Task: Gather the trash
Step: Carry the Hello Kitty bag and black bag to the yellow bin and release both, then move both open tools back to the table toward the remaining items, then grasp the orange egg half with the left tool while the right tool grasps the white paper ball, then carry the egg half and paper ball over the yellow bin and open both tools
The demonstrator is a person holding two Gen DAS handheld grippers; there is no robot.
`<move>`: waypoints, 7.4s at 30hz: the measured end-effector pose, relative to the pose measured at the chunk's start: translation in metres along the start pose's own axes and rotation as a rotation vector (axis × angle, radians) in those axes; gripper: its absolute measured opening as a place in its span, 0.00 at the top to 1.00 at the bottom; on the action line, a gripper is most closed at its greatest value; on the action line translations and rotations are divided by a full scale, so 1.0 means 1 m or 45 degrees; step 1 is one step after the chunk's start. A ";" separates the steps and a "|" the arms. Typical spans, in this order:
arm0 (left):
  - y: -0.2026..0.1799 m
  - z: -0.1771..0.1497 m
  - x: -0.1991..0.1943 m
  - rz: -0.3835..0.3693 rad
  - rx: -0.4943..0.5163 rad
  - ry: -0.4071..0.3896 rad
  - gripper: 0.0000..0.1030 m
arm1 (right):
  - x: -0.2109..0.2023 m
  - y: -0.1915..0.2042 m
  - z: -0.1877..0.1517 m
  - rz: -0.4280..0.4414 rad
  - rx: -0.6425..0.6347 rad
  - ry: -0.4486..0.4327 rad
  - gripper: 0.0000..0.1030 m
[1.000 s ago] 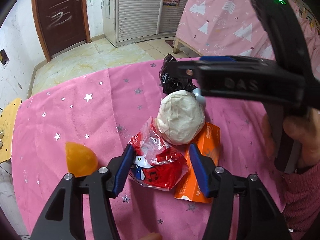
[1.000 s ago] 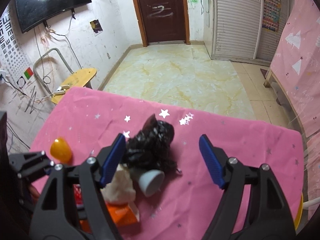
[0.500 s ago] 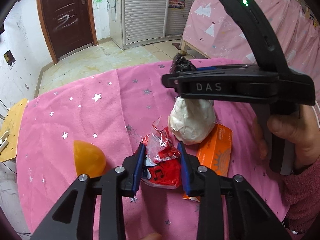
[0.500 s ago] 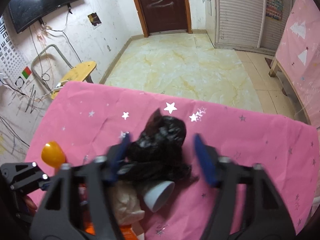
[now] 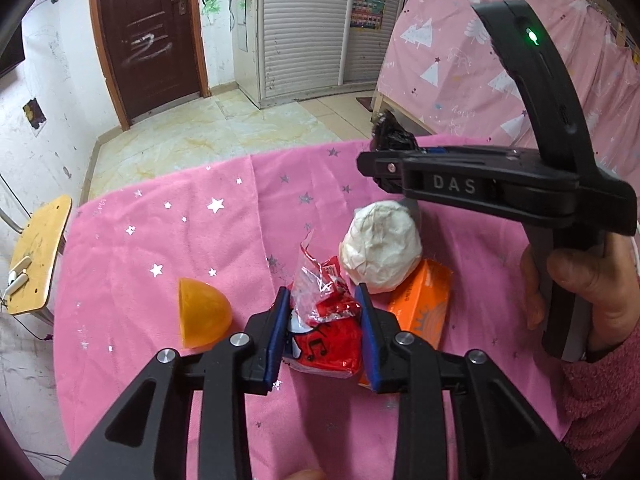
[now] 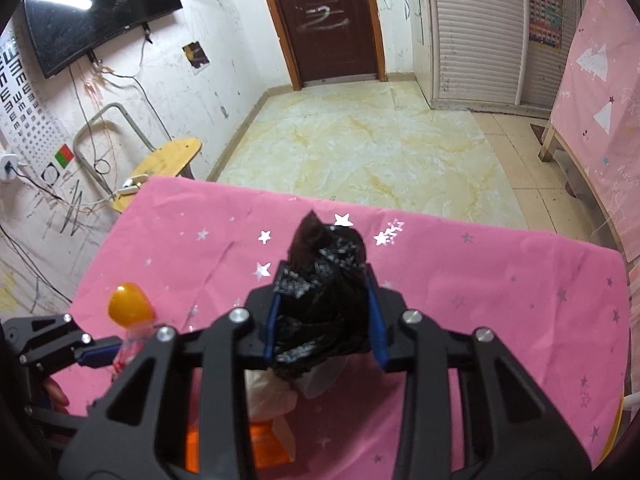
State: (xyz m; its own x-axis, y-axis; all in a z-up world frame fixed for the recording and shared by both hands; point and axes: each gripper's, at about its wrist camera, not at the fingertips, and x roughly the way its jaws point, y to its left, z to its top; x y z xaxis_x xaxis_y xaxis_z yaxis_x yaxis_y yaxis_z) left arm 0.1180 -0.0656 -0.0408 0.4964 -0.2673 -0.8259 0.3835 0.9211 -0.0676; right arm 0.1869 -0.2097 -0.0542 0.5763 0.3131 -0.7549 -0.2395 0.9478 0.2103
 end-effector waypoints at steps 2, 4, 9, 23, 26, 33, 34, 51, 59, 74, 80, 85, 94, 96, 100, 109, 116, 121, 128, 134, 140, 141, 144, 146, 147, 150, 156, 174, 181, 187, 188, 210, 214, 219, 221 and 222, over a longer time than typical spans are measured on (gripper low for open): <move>-0.006 0.001 -0.005 0.016 0.004 -0.013 0.76 | -0.009 -0.005 -0.003 0.002 0.008 -0.016 0.67; -0.011 0.002 -0.010 0.020 0.008 -0.022 0.76 | -0.015 -0.008 -0.005 0.000 0.018 -0.030 0.67; -0.025 0.007 -0.020 0.034 0.027 -0.040 0.76 | -0.039 -0.023 -0.012 0.000 0.053 -0.078 0.67; -0.091 0.021 -0.039 0.012 0.106 -0.093 0.76 | -0.101 -0.075 -0.042 -0.019 0.155 -0.206 0.67; -0.109 0.025 -0.040 0.000 0.132 -0.098 0.76 | -0.111 -0.088 -0.052 -0.029 0.181 -0.225 0.67; -0.151 0.032 -0.035 -0.031 0.191 -0.092 0.76 | -0.136 -0.128 -0.079 -0.076 0.262 -0.266 0.67; -0.158 0.033 -0.034 -0.036 0.202 -0.090 0.76 | -0.138 -0.134 -0.083 -0.083 0.277 -0.268 0.67; -0.248 0.043 -0.015 -0.164 0.307 -0.066 0.76 | -0.163 -0.227 -0.148 -0.157 0.493 -0.293 0.67; -0.295 0.053 0.004 -0.250 0.328 -0.037 0.76 | -0.166 -0.258 -0.174 -0.215 0.541 -0.266 0.67; -0.358 0.066 0.027 -0.398 0.360 -0.005 0.70 | -0.172 -0.296 -0.205 -0.231 0.647 -0.276 0.50; -0.363 0.070 0.030 -0.466 0.323 0.003 0.56 | -0.178 -0.309 -0.211 -0.241 0.680 -0.290 0.50; -0.357 0.070 0.032 -0.454 0.302 0.011 0.56 | -0.179 -0.306 -0.210 -0.241 0.672 -0.294 0.50; -0.329 0.066 0.016 -0.441 0.262 -0.013 0.56 | -0.184 -0.284 -0.189 -0.232 0.607 -0.309 0.50; -0.318 0.066 0.013 -0.429 0.242 -0.022 0.55 | -0.183 -0.276 -0.183 -0.227 0.585 -0.310 0.50; -0.290 0.067 0.005 -0.399 0.189 -0.040 0.55 | -0.178 -0.255 -0.167 -0.205 0.534 -0.310 0.44; -0.216 0.067 -0.018 -0.274 0.074 -0.114 0.53 | -0.157 -0.202 -0.135 -0.142 0.395 -0.275 0.41; -0.158 0.063 -0.030 -0.166 -0.006 -0.141 0.50 | -0.133 -0.152 -0.110 -0.085 0.285 -0.235 0.41; -0.120 0.056 -0.039 -0.101 -0.053 -0.157 0.50 | -0.120 -0.122 -0.095 -0.058 0.214 -0.207 0.41; -0.071 0.050 -0.049 -0.024 -0.115 -0.175 0.50 | -0.111 -0.084 -0.082 -0.022 0.151 -0.197 0.41; -0.026 0.040 -0.055 0.057 -0.169 -0.177 0.50 | -0.093 -0.046 -0.072 0.011 0.067 -0.160 0.41; 0.019 0.027 -0.051 0.129 -0.230 -0.149 0.49 | -0.079 -0.015 -0.064 0.039 0.003 -0.133 0.41; 0.027 0.025 -0.049 0.137 -0.241 -0.142 0.49 | -0.076 -0.010 -0.062 0.044 -0.008 -0.127 0.41; 0.046 0.020 -0.044 0.156 -0.268 -0.121 0.49 | -0.068 0.002 -0.059 0.050 -0.035 -0.112 0.40; 0.056 0.016 -0.038 0.167 -0.276 -0.103 0.49 | -0.063 0.011 -0.056 0.049 -0.046 -0.103 0.40; 0.060 0.013 -0.035 0.170 -0.278 -0.095 0.49 | -0.061 0.015 -0.055 0.049 -0.054 -0.097 0.40; 0.066 0.008 -0.023 0.180 -0.268 -0.065 0.49 | -0.055 0.022 -0.051 0.047 -0.069 -0.088 0.40; 0.069 0.005 -0.004 0.183 -0.231 -0.046 0.49 | -0.047 0.031 -0.047 0.043 -0.097 -0.074 0.34; 0.065 0.000 0.027 0.148 -0.159 -0.003 0.93 | -0.024 0.050 -0.040 0.044 -0.154 -0.050 0.30; 0.077 0.000 0.022 0.128 -0.202 -0.024 0.96 | -0.016 0.057 -0.039 0.043 -0.187 -0.044 0.30; 0.093 0.000 0.018 0.118 -0.244 -0.037 0.96 | -0.005 0.067 -0.040 -0.001 -0.238 -0.013 0.30; 0.095 -0.001 0.018 0.117 -0.247 -0.036 0.96 | -0.002 0.069 -0.040 -0.021 -0.248 -0.002 0.30; 0.083 0.006 -0.017 0.143 -0.238 -0.112 0.96 | -0.033 0.055 -0.041 -0.009 -0.196 -0.086 0.51; 0.071 0.011 -0.027 0.149 -0.216 -0.131 0.96 | -0.048 0.044 -0.042 -0.008 -0.168 -0.124 0.51; 0.048 0.016 -0.037 0.148 -0.175 -0.149 0.96 | -0.065 0.025 -0.048 -0.014 -0.126 -0.164 0.51; 0.039 0.020 -0.039 0.146 -0.156 -0.155 0.96 | -0.072 0.017 -0.049 -0.013 -0.106 -0.178 0.51; 0.033 0.021 -0.041 0.143 -0.145 -0.158 0.96 | -0.077 0.011 -0.051 -0.015 -0.094 -0.188 0.51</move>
State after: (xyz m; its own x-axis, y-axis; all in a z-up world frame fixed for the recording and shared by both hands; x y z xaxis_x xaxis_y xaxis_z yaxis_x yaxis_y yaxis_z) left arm 0.1270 -0.0307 0.0026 0.6262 -0.1871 -0.7569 0.2330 0.9713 -0.0474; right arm 0.1000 -0.2267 -0.0261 0.6865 0.3127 -0.6564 -0.2860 0.9462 0.1517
